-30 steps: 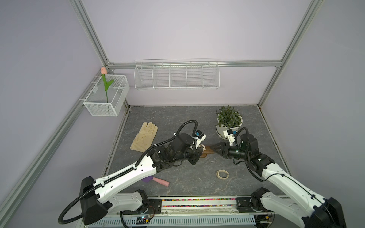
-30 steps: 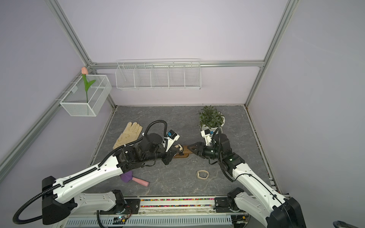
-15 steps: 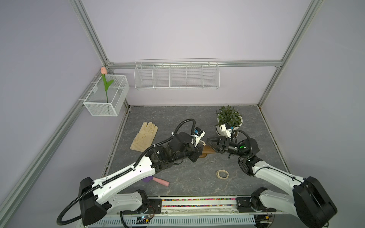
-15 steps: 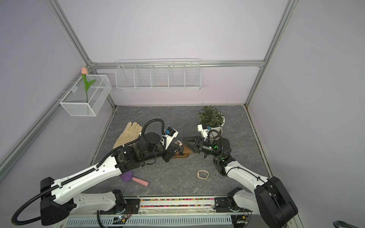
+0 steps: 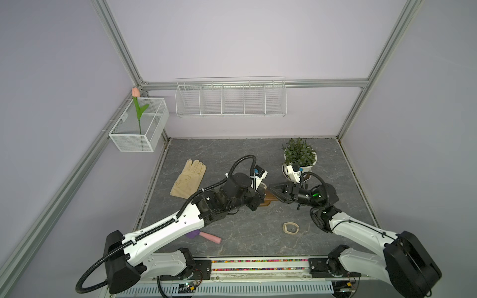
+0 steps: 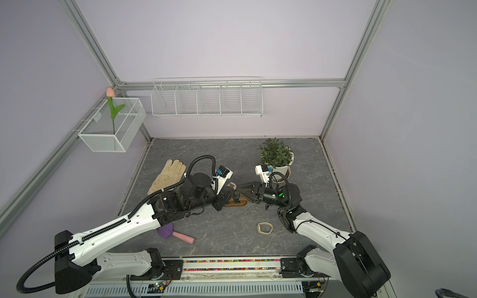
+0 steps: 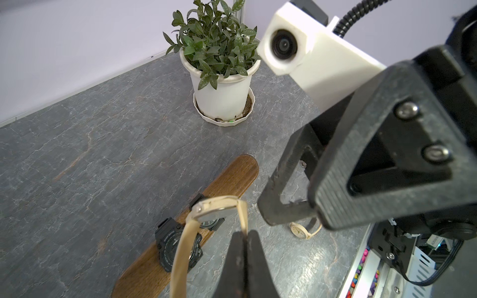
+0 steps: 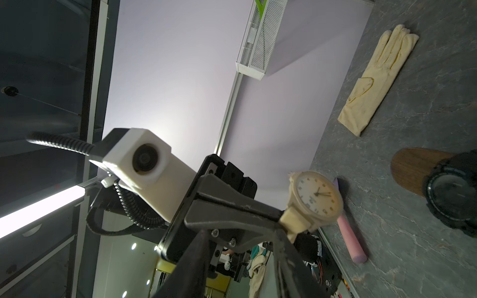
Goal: Place watch on stand
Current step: Adjust the watch.
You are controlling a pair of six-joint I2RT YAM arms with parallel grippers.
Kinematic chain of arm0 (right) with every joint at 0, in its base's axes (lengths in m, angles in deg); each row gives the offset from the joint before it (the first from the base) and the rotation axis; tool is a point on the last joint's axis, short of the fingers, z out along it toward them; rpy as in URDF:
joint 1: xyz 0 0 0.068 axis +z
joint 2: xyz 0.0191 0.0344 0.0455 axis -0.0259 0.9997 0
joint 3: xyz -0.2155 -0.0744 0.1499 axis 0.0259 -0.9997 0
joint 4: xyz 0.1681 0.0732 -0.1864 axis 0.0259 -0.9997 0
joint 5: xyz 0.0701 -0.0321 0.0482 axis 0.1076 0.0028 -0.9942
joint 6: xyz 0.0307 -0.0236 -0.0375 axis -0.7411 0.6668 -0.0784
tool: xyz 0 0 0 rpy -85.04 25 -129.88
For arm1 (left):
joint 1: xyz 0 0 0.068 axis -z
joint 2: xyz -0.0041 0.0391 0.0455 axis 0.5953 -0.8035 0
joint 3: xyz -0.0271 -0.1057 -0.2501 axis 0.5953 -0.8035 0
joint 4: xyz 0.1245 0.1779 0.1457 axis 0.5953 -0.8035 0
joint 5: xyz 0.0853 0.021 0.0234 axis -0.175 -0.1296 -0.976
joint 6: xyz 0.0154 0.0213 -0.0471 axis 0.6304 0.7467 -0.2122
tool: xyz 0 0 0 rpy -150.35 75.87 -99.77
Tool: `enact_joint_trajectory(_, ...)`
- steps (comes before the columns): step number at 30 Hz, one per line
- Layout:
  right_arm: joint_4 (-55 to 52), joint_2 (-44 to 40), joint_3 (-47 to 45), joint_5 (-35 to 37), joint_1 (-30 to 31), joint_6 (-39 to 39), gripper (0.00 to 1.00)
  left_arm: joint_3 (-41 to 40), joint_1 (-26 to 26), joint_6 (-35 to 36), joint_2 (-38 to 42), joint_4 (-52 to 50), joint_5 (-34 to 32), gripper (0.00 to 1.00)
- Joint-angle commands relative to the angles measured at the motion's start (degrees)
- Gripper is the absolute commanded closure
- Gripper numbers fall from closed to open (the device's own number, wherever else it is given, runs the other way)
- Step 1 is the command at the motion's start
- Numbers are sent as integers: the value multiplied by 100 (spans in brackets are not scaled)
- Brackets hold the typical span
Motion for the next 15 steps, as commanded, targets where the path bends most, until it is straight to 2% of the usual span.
enact_joint_trajectory(1, -473, -222, -72, -11, 77, 117, 56, 108, -38, 42, -39, 194, -82, 100)
enact_joint_trajectory(15, -18, 541, 323, 231, 246, 158, 53, 101, -37, -35, 46, 211, 111, 100)
